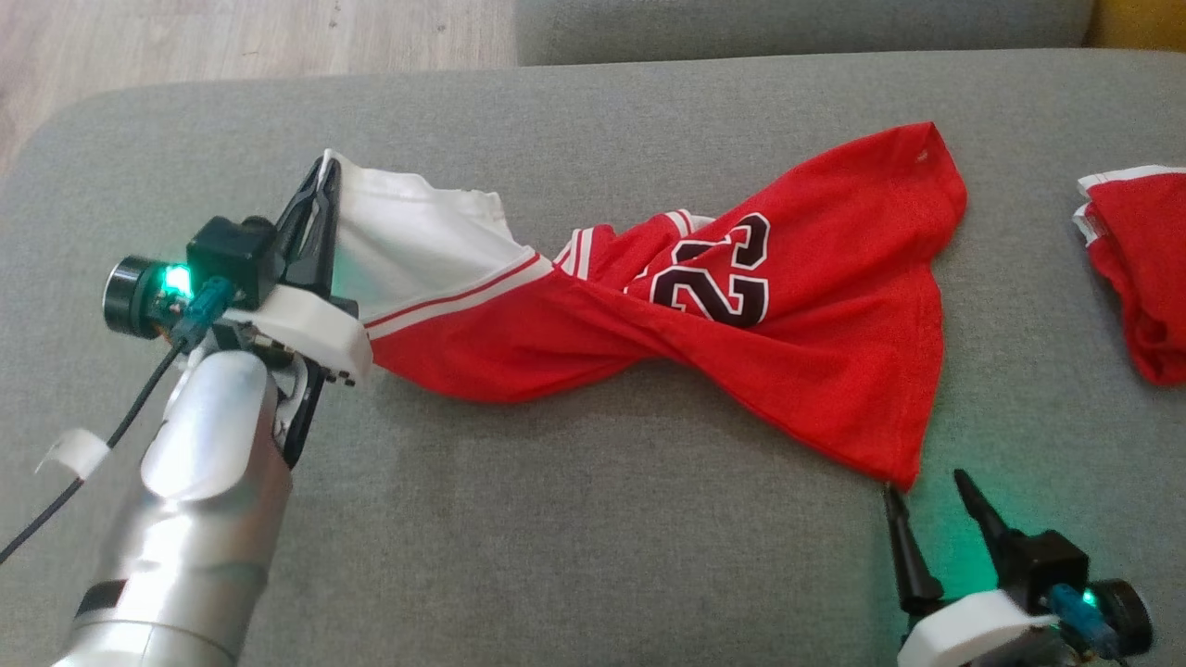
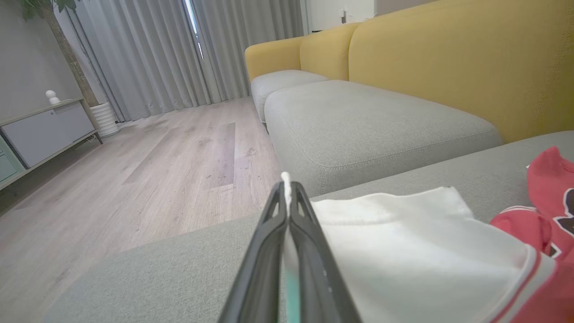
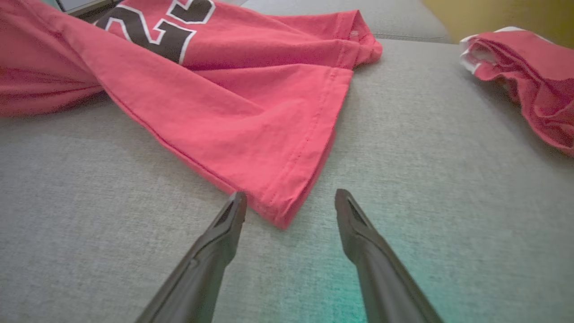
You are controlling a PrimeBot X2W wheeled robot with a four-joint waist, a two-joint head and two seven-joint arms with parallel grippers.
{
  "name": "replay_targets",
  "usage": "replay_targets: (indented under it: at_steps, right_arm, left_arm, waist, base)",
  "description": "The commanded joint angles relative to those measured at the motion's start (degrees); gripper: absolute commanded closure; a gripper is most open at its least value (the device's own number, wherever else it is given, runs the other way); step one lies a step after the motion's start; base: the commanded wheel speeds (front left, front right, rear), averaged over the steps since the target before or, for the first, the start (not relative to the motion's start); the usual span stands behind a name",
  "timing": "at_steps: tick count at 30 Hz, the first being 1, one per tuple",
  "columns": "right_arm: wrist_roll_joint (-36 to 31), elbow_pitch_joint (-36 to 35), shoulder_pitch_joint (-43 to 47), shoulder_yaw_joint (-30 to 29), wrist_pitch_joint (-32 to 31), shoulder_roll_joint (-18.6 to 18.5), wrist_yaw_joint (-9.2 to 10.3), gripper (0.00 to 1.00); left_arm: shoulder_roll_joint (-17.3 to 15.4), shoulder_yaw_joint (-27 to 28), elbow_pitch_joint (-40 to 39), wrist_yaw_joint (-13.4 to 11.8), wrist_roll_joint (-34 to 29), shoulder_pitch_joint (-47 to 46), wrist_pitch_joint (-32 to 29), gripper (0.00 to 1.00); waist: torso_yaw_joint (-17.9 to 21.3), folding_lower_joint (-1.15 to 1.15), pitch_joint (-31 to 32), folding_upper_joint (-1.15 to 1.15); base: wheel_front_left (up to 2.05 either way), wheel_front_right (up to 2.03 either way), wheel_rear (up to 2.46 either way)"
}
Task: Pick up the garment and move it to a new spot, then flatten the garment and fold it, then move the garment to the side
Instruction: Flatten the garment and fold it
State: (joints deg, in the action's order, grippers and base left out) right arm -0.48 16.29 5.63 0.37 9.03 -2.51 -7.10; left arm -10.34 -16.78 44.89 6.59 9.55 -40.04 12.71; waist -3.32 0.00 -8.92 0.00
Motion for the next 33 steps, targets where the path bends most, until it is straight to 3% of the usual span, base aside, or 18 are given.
replay_targets:
  at_steps: [1, 12, 14, 16, 17, 18, 25, 33]
  right_arm:
    - [0.5, -1.5, -0.5, 1.9, -0.1, -0.8, -0.39, 0.00]
    - [1.8, 4.7, -3.6, 4.3, 0.1, -1.4, -0.39, 0.00]
    - [1.7, 6.0, -4.5, 4.2, 0.7, -1.3, -0.39, 0.19]
    - [1.3, 7.3, -5.6, 4.2, 1.4, -1.2, -0.39, 0.56]
    - [1.1, 8.0, -6.1, 4.3, 1.7, -1.2, -0.39, 0.82]
    - [1.0, 8.7, -6.5, 4.4, 2.1, -1.1, -0.39, 1.00]
    - [0.5, 9.2, -8.2, 3.3, 4.6, -0.9, -0.39, 1.00]
    - [1.9, -2.5, -8.7, -0.4, 5.4, -3.8, -0.39, 1.00]
  left_arm:
    - [-2.3, 1.4, -2.0, 0.1, 0.3, -1.1, 0.6, 1.00]
    - [-2.7, 0.6, -3.7, 0.0, 1.0, -0.3, 0.4, 1.00]
    - [-3.0, 0.4, -3.9, 0.0, 1.3, -0.1, 0.4, 1.00]
    - [-3.4, 0.4, -4.2, 0.1, 1.5, -0.1, 0.4, 1.00]
    - [-3.6, 0.4, -4.3, 0.1, 1.6, -0.1, 0.4, 1.00]
    - [-3.7, 0.3, -4.4, 0.1, 1.7, -0.1, 0.4, 1.00]
    - [-3.9, 1.4, -6.4, 0.5, 5.3, 1.5, 1.3, 1.00]
    - [-7.6, -0.9, -17.2, 0.9, 12.0, 5.4, 2.2, 1.00]
  waist:
    - [-0.1, 0.00, 0.1, 0.00]
    - [-1.3, 0.00, 0.6, 0.00]
    - [-1.4, 0.00, 0.6, 0.00]
    - [-1.4, 0.00, 0.5, 0.00]
    - [-1.5, 0.00, 0.4, 0.00]
    - [-1.5, 0.00, 0.5, 0.00]
    - [-0.9, 0.00, 2.7, 0.00]
    - [0.5, 0.00, 9.1, 0.00]
  base:
    - [0.00, 0.00, 0.00]
    - [0.00, 0.00, 0.00]
    - [0.00, 0.00, 0.00]
    - [0.00, 0.00, 0.00]
    - [0.00, 0.00, 0.00]
    - [0.00, 0.00, 0.00]
    - [0.00, 0.00, 0.00]
    - [0.00, 0.00, 0.00]
